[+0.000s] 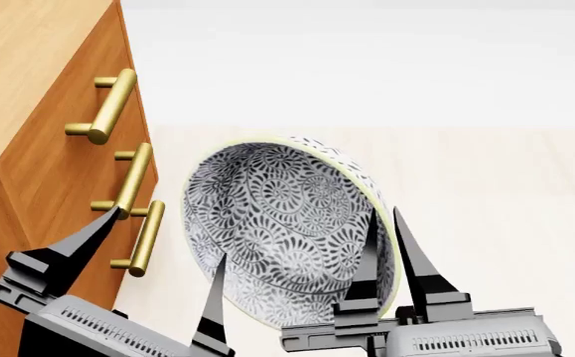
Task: Put the bowl on top of the cabinet.
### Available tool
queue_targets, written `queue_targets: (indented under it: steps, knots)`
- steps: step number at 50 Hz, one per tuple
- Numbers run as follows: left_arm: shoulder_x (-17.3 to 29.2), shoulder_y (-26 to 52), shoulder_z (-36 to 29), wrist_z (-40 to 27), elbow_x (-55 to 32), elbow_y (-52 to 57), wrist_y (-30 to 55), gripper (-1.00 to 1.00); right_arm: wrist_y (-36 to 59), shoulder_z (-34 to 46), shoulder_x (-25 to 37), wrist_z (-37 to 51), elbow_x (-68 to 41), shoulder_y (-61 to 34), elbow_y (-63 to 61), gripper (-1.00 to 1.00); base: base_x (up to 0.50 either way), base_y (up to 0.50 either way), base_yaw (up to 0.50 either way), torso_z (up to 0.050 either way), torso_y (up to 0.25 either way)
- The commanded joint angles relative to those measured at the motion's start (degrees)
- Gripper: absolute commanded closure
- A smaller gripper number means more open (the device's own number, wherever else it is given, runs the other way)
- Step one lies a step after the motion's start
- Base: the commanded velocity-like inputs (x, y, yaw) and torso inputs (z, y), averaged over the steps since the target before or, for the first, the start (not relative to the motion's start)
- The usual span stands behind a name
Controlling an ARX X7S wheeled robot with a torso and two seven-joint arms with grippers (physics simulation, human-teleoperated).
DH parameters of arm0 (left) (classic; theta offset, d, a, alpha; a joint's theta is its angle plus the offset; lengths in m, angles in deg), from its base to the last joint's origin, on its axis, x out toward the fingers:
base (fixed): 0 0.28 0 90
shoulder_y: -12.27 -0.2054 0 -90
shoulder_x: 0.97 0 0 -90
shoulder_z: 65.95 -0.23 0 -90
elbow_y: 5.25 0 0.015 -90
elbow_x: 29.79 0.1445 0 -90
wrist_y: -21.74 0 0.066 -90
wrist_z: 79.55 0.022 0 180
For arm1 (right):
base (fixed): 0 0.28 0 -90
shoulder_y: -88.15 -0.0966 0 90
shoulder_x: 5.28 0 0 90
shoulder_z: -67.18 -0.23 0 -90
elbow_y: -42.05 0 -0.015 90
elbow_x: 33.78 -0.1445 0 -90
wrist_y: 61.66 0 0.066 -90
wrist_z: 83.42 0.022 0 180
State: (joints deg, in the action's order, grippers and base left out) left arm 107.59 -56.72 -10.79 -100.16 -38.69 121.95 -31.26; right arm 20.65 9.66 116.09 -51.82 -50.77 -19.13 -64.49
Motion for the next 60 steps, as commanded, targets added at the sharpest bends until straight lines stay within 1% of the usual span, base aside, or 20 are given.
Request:
queue_targets:
  steps: [1, 40, 43, 60]
  knots:
    - [0.2, -0.3, 0.3, -0.1, -0.3, -0.7, -0.9, -1.0, -0.7, 0.4, 0.4, -0.6, 1.1, 0.6, -0.7, 1.0, 0.0, 0.0, 0.0, 0.0, 0.0]
    - [0.7, -1.1, 0.6, -0.6, -0.9, -2.3, -3.0, -1.0, -3.8, 1.3, 4.3, 0.1, 3.9, 6.8, -8.7, 1.0, 0.0, 0.0, 0.0, 0.0, 0.001]
    - [0.7, -0.9, 0.2, -1.7, 0.2, -2.0, -2.3, -1.0, -4.0, 1.2, 4.4, 0.2, 3.9, 6.9, -8.8, 1.0, 0.0, 0.0, 0.0, 0.0, 0.0]
    - [1.0, -1.4, 0.4, -0.7, -1.2, -2.8, -3.7, -1.0, -4.3, 1.2, 4.3, 0.4, 4.3, 7.1, -8.5, 1.0, 0.0, 0.0, 0.0, 0.0, 0.001]
